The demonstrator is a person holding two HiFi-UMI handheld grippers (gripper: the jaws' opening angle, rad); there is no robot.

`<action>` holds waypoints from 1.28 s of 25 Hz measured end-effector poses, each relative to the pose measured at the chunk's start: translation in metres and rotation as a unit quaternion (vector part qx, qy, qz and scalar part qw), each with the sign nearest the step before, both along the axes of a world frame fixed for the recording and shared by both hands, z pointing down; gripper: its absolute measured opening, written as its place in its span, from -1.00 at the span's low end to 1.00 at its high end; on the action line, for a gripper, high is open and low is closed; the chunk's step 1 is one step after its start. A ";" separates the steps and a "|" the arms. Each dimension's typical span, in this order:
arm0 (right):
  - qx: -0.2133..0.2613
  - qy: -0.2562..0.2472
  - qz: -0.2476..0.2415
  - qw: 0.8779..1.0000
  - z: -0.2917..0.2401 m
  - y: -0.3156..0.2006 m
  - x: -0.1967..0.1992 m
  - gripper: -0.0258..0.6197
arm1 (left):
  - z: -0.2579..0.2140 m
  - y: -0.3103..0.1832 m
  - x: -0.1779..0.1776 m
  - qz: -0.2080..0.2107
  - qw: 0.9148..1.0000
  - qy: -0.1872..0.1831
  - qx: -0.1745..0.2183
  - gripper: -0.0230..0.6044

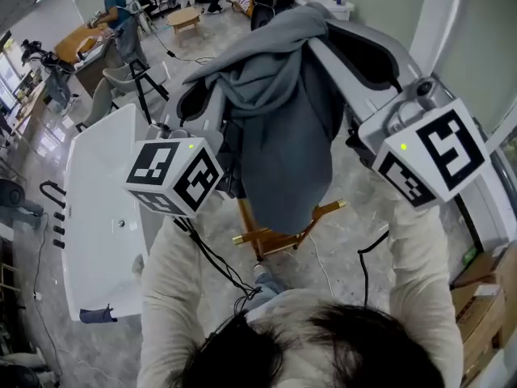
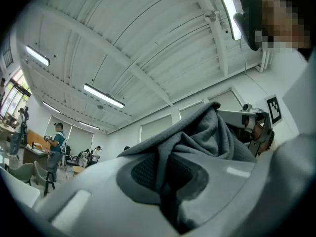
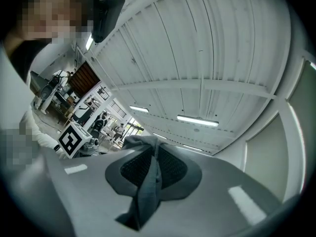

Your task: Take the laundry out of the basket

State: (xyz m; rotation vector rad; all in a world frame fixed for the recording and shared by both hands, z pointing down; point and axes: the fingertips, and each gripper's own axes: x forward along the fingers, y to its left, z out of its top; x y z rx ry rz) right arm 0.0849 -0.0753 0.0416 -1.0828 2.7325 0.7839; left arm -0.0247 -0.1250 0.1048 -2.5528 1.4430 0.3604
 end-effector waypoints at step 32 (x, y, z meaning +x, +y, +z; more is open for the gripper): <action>-0.113 -0.078 -0.023 0.990 0.082 0.065 -0.033 -0.71 | 0.046 0.086 -0.029 0.032 0.998 -0.004 -0.059 -0.89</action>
